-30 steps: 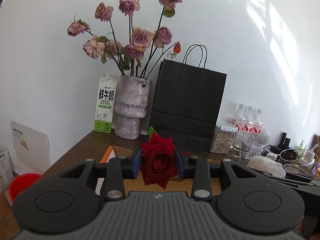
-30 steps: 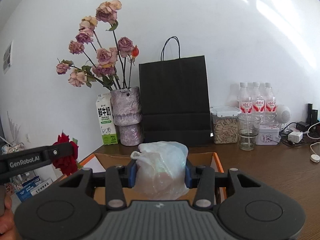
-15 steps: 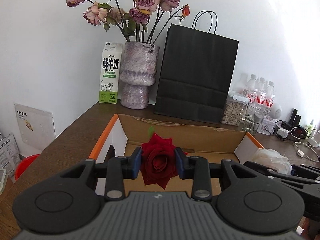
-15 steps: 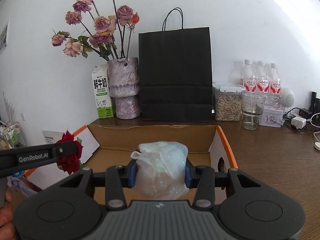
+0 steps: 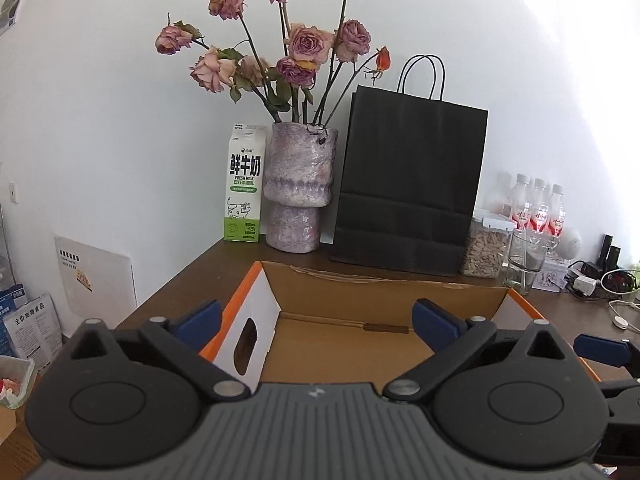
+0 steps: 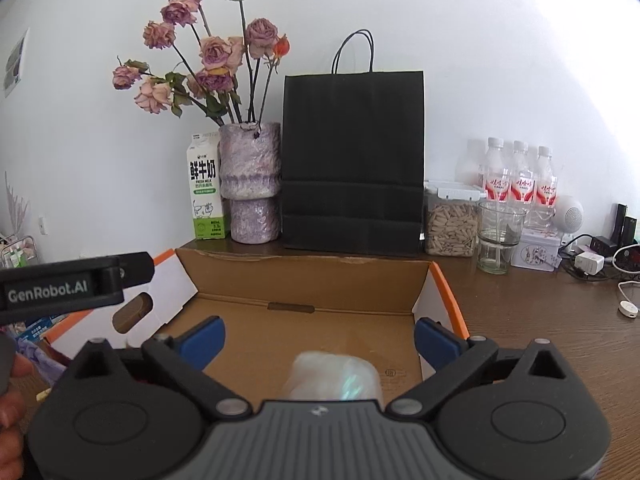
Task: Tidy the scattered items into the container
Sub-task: 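Release the bag and the rose into the cardboard box with both grippers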
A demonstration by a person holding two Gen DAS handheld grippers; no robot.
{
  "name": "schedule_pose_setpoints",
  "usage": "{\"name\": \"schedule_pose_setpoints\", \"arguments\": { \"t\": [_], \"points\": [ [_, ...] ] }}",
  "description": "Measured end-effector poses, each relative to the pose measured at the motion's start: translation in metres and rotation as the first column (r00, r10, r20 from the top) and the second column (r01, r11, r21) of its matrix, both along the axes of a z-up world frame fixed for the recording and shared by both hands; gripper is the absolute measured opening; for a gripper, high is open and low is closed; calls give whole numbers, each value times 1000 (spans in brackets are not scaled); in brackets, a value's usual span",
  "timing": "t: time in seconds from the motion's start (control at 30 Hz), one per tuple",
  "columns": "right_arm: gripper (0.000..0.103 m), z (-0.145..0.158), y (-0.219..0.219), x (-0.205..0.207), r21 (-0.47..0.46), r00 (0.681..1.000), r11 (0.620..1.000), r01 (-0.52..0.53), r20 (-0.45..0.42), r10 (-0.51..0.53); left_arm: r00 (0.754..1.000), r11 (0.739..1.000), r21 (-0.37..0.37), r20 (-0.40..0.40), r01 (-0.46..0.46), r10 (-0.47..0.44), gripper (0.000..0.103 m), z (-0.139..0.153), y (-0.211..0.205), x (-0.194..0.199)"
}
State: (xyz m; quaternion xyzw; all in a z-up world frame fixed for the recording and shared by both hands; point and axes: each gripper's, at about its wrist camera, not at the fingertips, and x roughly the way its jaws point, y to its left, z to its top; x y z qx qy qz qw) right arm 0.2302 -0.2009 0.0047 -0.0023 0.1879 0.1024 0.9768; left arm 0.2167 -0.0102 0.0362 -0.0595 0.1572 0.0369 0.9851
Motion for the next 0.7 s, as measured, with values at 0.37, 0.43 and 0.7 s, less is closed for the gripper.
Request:
{"name": "schedule_pose_setpoints", "arguments": {
  "t": [0.37,0.43,0.7],
  "points": [
    [102,1,-1,-2,-3,1000,1000,15,0,-15,1000,1000,10,4,-2,2,103,-1,-1,-2],
    [102,1,-1,-2,-4,1000,1000,16,1,-16,1000,1000,11,9,-2,2,103,-1,-2,-2],
    [102,9,1,-8,-14,1000,1000,7,18,-7,1000,1000,11,18,3,-4,103,4,-3,-6]
  ]
}}
